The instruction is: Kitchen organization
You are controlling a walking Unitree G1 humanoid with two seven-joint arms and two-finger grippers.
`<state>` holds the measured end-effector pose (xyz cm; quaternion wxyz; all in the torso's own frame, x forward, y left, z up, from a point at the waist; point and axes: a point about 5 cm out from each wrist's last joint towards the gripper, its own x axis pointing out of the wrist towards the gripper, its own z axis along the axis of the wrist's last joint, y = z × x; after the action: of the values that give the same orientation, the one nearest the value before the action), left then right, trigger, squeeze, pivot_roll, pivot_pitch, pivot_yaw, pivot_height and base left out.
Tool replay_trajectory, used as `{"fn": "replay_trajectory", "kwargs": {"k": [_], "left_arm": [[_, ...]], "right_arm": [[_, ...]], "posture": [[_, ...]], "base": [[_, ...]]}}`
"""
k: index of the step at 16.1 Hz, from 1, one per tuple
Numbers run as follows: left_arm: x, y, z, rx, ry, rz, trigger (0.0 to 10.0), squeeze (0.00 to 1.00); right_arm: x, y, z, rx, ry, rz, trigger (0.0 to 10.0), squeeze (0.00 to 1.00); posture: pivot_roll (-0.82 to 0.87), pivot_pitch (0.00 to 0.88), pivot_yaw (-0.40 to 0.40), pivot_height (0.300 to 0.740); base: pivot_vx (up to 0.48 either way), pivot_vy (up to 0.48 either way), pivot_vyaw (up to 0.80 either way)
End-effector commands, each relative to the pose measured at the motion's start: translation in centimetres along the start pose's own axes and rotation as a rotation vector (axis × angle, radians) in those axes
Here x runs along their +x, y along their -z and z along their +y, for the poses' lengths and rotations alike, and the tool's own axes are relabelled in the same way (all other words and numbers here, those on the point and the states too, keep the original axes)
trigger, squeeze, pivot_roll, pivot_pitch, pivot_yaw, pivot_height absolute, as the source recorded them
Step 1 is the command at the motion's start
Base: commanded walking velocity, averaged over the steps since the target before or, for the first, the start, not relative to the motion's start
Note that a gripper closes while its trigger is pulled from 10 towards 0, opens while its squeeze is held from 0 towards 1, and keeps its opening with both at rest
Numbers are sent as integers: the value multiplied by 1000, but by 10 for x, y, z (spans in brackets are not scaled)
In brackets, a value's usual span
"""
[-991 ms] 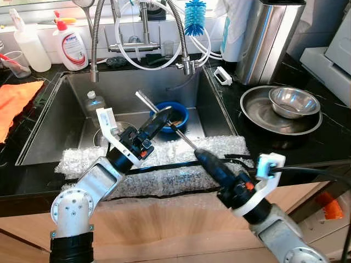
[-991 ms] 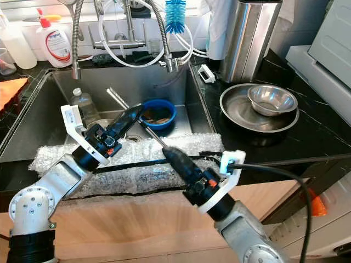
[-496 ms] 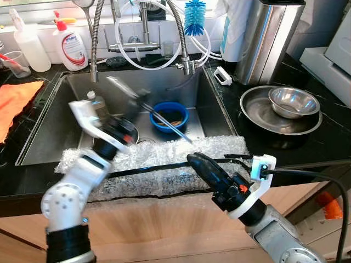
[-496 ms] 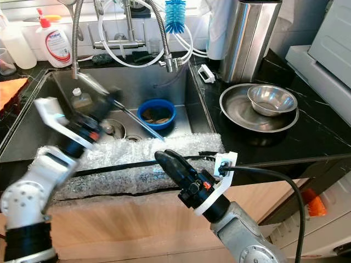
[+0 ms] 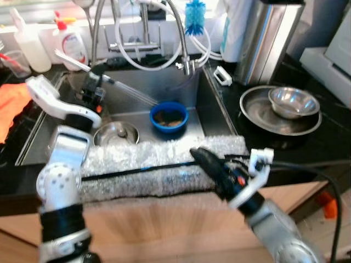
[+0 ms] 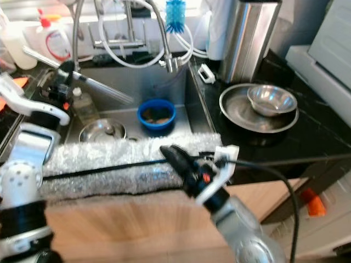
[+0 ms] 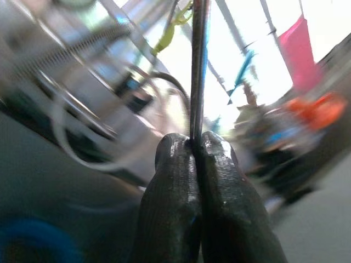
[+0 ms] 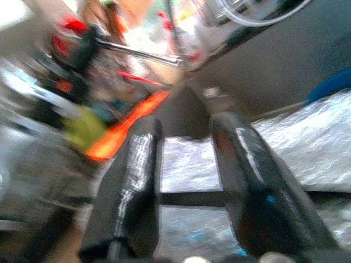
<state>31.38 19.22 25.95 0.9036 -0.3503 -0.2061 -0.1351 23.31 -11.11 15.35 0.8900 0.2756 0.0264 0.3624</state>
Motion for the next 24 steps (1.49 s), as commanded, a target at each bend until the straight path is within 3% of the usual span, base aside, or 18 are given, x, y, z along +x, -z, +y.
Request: {"fn": "replay_trajectory", "kwargs": {"k": [1,2,3,4,5,7,8,9,11,13,15,20,24], "left_arm": [[3,3,-2,190,5,14,10000,0],[0,17,3,411,-14,35,10000,0],[-1,19,5,429,-22,35,10000,0],[-6,30,7,563,-4,73,10000,0],[-8,34,9,618,5,90,10000,0],[-12,37,11,672,20,109,10000,0],[-14,36,15,726,35,112,10000,0],[-15,35,17,738,33,108,10000,0],[-17,31,23,742,14,95,10000,0],[-19,37,22,768,26,111,10000,0],[-20,45,23,779,35,136,10000,0],[-30,55,43,843,2,264,10000,0],[-36,60,52,861,-17,314,10000,0]], "right_arm": [[4,4,-5,-161,81,64,10000,0],[10,7,-13,-473,213,93,10000,0],[11,6,-13,-494,230,74,10000,0],[13,-6,-14,-538,320,2,10000,0],[13,-9,-17,-598,362,5,10000,0],[11,-12,-17,-623,380,-31,10000,0],[8,-21,-20,-678,415,-79,10000,0],[9,-24,-19,-689,420,-95,10000,0],[20,-57,1,-646,389,-269,10000,0],[24,-63,8,-677,360,-308,10000,0],[21,-60,2,-677,385,-293,10000,0],[-3,-56,-34,-763,529,-172,10000,0],[-4,-55,-39,-769,539,-166,10000,0]], "posture": [[-89,33,35,740],[-94,33,38,740],[-94,33,38,740],[-99,37,39,740],[-100,38,39,740],[-95,39,39,740],[-92,39,38,740],[-92,40,39,740],[-96,38,34,740],[-98,37,32,740],[-101,32,27,740],[-102,29,24,740],[-102,17,25,740]], "base": [[0,0,0],[0,0,0],[0,0,0],[0,0,0],[0,0,0],[0,0,0],[0,0,0],[0,0,0],[0,0,0],[0,0,0],[0,0,0],[0,0,0],[0,0,0]]}}
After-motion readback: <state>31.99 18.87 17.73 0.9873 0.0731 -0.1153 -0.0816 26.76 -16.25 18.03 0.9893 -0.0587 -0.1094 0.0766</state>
